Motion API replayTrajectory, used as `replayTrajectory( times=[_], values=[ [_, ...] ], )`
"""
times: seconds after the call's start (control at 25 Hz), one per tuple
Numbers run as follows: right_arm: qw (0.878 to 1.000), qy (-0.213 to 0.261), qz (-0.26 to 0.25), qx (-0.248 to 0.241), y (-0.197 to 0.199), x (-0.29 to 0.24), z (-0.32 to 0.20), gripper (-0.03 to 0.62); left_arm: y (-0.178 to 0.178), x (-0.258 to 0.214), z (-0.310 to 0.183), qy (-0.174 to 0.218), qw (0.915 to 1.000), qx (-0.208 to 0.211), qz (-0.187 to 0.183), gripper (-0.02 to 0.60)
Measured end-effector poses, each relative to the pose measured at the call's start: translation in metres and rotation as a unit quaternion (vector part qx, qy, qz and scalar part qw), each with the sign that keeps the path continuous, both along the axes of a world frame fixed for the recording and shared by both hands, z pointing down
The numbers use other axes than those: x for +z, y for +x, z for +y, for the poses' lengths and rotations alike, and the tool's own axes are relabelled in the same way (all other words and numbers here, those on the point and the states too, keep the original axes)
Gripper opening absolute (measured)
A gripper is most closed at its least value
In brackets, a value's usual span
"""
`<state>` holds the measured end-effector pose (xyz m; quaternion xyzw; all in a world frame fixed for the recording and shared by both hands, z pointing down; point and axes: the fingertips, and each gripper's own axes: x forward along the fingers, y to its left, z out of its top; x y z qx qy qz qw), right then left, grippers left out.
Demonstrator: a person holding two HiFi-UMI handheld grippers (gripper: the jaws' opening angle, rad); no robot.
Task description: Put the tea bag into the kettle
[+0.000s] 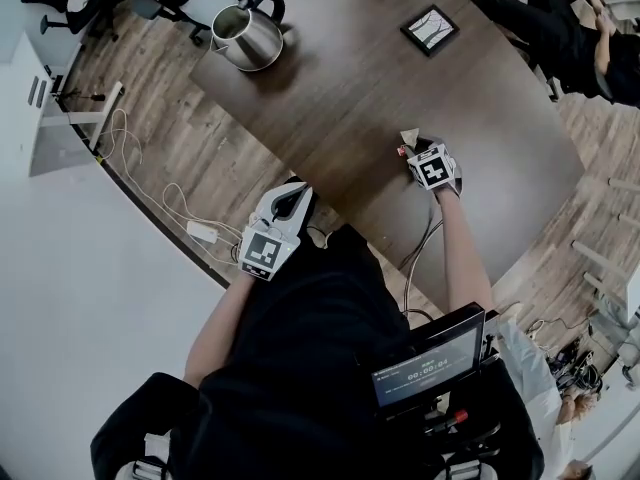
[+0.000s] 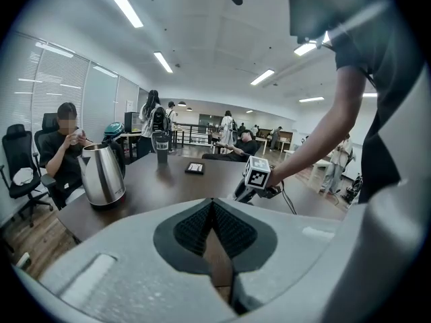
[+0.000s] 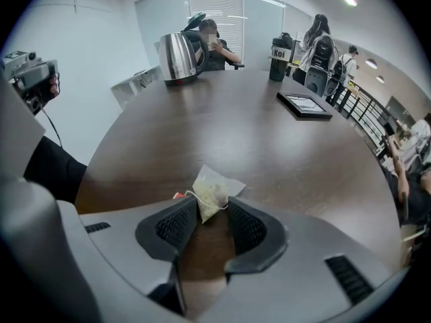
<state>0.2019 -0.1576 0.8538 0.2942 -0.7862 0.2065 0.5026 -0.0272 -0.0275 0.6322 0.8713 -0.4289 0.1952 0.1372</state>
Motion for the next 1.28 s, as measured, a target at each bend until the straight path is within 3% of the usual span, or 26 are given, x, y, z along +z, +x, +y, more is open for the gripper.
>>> replayTrajectory(
  times=[0.16, 0.44, 0.6, 0.8, 1.0, 1.28],
  values=[
    [0.999, -0.013, 0.023, -0.027, -0.003, 0.0, -0.002, 0.143, -0.003, 0.0, -0.001, 0.001, 1.0, -0.001, -0.003, 0.002],
    [0.989, -0.092, 0.105, -0.054, -0.004, -0.002, -0.002, 0.137, -0.011, 0.003, -0.006, 0.0, 1.0, -0.007, -0.005, 0.002],
    [0.985, -0.114, 0.113, -0.056, -0.005, 0.0, -0.004, 0.126, -0.021, 0.003, -0.008, -0.001, 0.9999, -0.016, -0.004, 0.002],
    [0.991, -0.114, 0.063, -0.024, -0.003, -0.001, -0.008, 0.051, -0.029, 0.005, -0.01, -0.003, 0.9999, -0.015, -0.005, 0.002],
    [0.994, -0.106, 0.022, 0.017, 0.0, -0.004, -0.009, 0.038, -0.033, 0.006, -0.008, -0.006, 0.9999, -0.008, -0.007, 0.002],
    [0.989, -0.096, -0.033, 0.11, 0.004, -0.003, -0.011, 0.031, -0.03, 0.008, -0.005, -0.007, 0.9998, 0.016, -0.013, 0.002]
  ],
)
